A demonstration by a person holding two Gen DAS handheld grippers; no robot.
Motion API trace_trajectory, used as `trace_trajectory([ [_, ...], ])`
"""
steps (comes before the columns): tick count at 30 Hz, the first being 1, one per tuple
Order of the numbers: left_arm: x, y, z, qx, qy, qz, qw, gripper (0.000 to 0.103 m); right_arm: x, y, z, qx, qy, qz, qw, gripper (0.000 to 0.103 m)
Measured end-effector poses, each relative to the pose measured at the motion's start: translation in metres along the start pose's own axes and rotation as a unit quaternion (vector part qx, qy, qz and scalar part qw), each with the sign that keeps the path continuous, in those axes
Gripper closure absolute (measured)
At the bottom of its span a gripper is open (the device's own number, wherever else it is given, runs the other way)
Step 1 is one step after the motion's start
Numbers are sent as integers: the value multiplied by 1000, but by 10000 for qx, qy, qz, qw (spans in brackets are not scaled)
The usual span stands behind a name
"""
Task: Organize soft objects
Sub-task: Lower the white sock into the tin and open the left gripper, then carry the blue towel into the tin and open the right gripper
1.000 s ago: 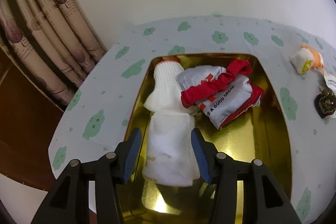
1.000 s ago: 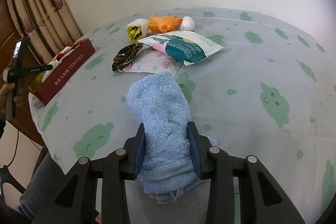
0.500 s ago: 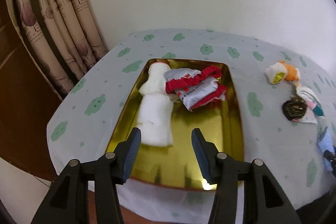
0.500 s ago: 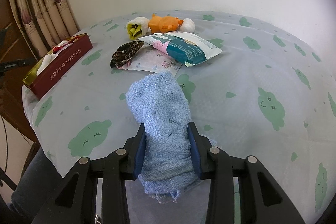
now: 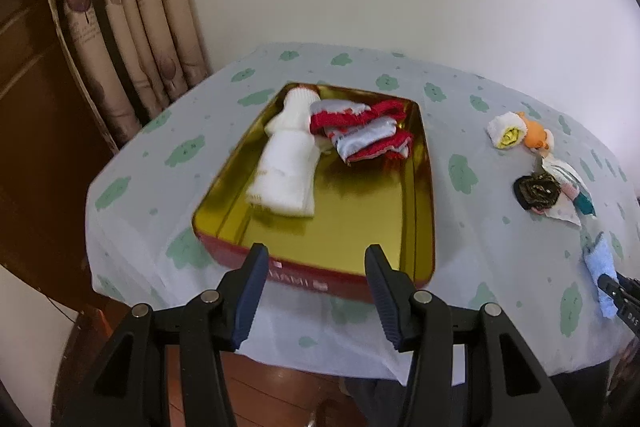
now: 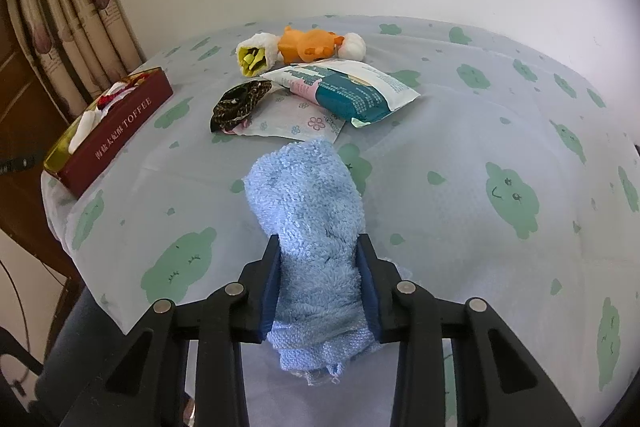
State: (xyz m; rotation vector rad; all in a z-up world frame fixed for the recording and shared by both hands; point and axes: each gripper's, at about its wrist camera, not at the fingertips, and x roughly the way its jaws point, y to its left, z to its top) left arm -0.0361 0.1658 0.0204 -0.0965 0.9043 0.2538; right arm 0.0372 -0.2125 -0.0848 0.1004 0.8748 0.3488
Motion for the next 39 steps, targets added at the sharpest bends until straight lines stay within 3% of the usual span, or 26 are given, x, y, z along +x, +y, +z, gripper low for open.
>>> trace_trajectory([
  [7,-3,16,-29,-326,-10,251,9992,52,-5,11,5,39,79,17,10000,71],
  [12,-7,29,-40,-481,-74,380,9981,52,-13,31,17,91,57,249,9996,71],
  [15,-12,33,-39,-654,-191,383,9969,52,-22,57,33,-10,-59,523,9986,71],
  [22,-16,24,-40,-440,-278,385,9979,52,-37,150,89,-511,-322,1368,9888,71],
  [27,-17,30,-40,-620,-318,370,9969,52,-9,223,123,-682,-145,1955,9782,71],
  [33,-15,42,-38,-892,-292,281,9952,52,52,294,137,-1009,262,1897,9763,71],
  [39,-15,45,-38,-911,-348,284,9948,52,98,319,136,-1164,578,1676,9772,71],
])
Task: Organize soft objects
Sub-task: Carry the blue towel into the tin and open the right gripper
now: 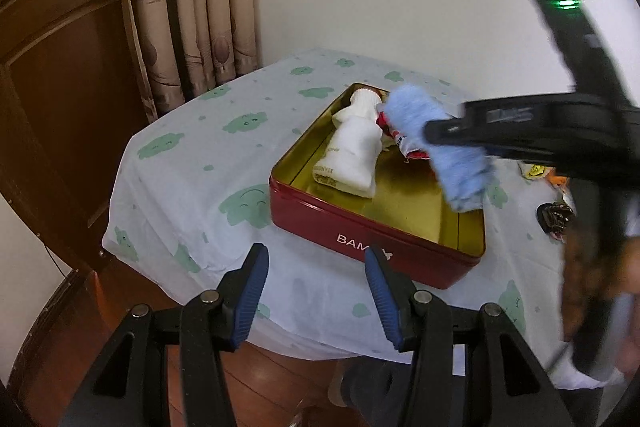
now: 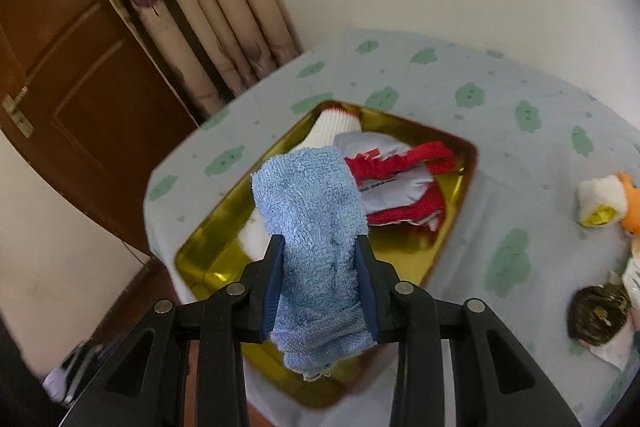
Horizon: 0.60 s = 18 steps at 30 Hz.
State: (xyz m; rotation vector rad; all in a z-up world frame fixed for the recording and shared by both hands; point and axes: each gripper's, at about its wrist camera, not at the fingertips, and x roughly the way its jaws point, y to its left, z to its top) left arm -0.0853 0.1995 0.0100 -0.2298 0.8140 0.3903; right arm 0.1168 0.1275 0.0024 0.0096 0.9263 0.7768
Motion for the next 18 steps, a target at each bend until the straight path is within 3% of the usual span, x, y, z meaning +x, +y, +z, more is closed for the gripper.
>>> trace_trajectory([
  [9,6,5,1,-112,108,-111,9998,52,24,4,-3,-152,114,-356,9992,67],
  [12,7,4,1,-90,125,-116,9998,52,14,5,-3,-157,-34,-352,9993,44],
  [18,3,1,0,6,55,-41,10000,52,-47,-17,-20,125,-986,-187,9949,32],
])
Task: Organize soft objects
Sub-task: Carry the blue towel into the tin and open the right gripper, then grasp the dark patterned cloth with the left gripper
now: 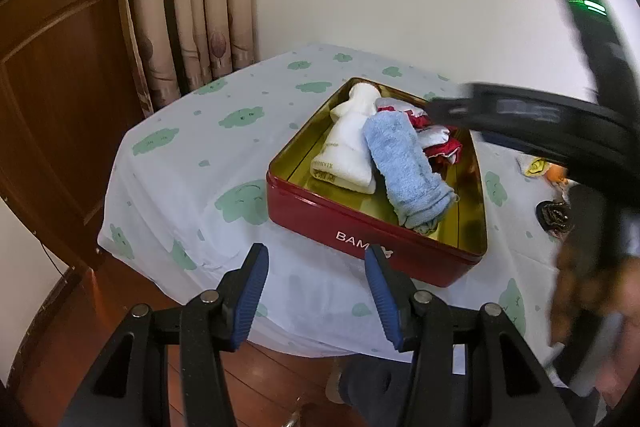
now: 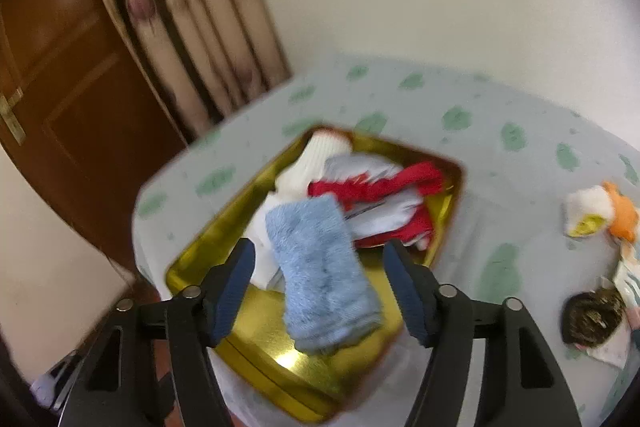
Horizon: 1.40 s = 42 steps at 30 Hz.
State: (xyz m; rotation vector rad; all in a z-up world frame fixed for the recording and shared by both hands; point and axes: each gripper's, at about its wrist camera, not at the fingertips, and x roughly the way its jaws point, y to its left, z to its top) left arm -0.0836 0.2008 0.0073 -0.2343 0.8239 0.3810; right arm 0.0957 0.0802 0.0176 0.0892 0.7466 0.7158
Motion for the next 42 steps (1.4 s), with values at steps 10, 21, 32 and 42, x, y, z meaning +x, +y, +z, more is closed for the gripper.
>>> trace_trajectory([
  [10,-21,-37,-9,822,-448,-34,9956,52,-109,-171,-97,438,41,-2338,9713,23],
  [21,-22,-142,-30,2533,-148,-1676,9526,51,-163,-306,-159,1275,330,-3252,9364,19],
  [32,43,-280,20,3607,220,-2561,8966,51,-160,-316,-168,1592,239,-2382,9578,5],
  [42,113,-333,35,4171,924,-3017,8523,51,-166,-320,-172,1760,100,-2087,9620,1],
])
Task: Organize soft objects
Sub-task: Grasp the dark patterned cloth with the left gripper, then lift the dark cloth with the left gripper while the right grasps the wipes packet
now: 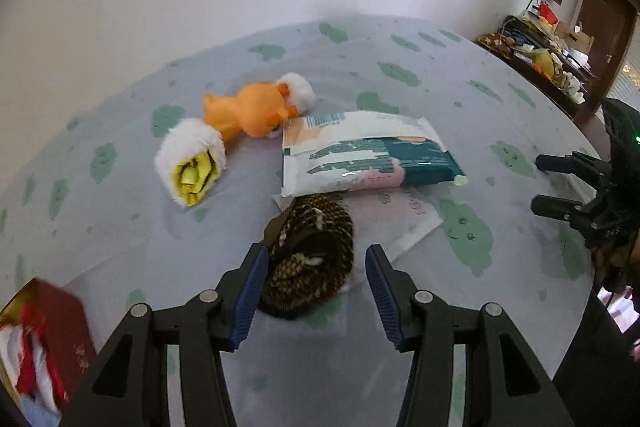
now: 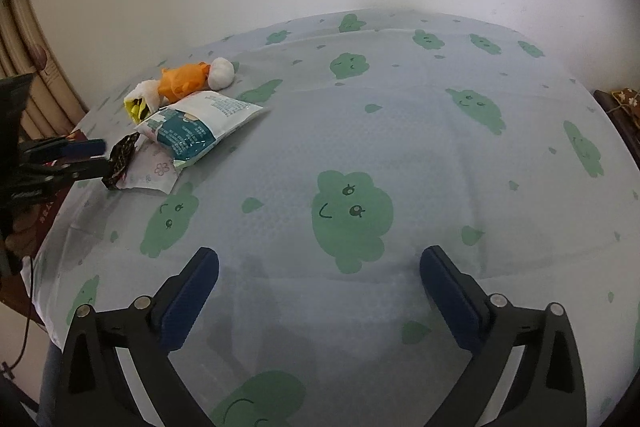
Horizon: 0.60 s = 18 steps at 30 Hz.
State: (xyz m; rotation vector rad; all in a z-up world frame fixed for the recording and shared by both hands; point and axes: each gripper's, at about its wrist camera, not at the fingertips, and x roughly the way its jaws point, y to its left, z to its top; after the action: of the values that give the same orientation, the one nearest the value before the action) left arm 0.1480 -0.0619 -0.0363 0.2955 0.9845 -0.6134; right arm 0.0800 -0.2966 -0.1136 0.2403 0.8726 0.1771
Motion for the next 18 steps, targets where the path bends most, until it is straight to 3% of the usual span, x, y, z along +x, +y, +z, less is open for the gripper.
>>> trace_trajectory([
  [6,25,15,3,-41,329,-200,9993,46,0,-2,0,28,-4,43,10000,0],
  [9,25,19,-1,-169,257,-374,9988,46,1,-2,0,-1,16,6,10000,0],
  [10,24,22,-3,-293,244,-406,9984,60,1,-2,0,-1,18,5,10000,0],
  [13,9,29,-9,-819,0,-283,9962,70,1,-1,0,-7,24,-2,10000,0],
  [15,-7,27,-16,-1161,-199,-120,9930,86,1,-1,1,-21,32,-15,10000,0],
  [18,-38,17,-31,-1559,-516,-9,9864,86,2,-1,1,-39,44,-40,10000,0],
])
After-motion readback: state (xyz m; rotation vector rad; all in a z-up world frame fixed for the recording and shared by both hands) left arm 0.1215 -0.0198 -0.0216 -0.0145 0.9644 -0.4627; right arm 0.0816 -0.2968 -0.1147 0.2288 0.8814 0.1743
